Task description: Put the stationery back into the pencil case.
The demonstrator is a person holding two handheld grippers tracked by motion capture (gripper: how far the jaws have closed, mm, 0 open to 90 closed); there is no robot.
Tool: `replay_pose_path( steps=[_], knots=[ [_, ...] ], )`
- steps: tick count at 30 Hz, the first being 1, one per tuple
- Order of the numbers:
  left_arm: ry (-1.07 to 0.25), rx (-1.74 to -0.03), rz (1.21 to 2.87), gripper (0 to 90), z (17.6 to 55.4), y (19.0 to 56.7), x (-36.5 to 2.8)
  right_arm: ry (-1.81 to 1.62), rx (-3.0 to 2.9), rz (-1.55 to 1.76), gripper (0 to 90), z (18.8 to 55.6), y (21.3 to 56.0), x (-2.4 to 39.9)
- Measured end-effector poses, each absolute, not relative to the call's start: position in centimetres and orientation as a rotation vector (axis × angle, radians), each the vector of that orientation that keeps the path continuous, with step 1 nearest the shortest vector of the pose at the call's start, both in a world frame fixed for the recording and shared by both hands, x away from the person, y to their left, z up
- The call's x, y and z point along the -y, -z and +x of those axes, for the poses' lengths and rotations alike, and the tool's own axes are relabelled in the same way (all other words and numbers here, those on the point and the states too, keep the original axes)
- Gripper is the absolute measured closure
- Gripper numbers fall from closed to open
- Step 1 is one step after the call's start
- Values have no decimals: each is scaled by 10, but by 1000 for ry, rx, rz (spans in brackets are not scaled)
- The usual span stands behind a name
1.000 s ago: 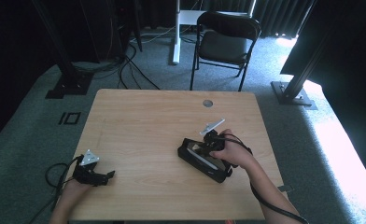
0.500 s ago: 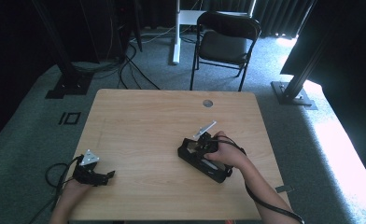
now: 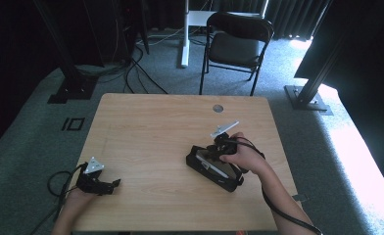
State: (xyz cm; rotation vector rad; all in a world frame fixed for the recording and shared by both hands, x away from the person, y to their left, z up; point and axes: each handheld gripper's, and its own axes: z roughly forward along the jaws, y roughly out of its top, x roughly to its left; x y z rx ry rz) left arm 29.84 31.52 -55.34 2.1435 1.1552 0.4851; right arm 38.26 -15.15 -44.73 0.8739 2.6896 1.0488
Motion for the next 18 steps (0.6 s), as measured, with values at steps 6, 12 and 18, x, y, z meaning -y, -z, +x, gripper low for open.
replay_pose_path(
  steps=[6,12,18],
  knots=[
    [-485,-1155,2143,22,298,553,-315,-1079,-2618,922,560,385,440,163],
    [-485,-1155,2143,22,298,553,-315,-1113,-2557,978,511,387,439,172],
    [-485,-1155,2143,21,298,553,-315,-1136,-2485,1042,480,392,439,182]
  ],
)
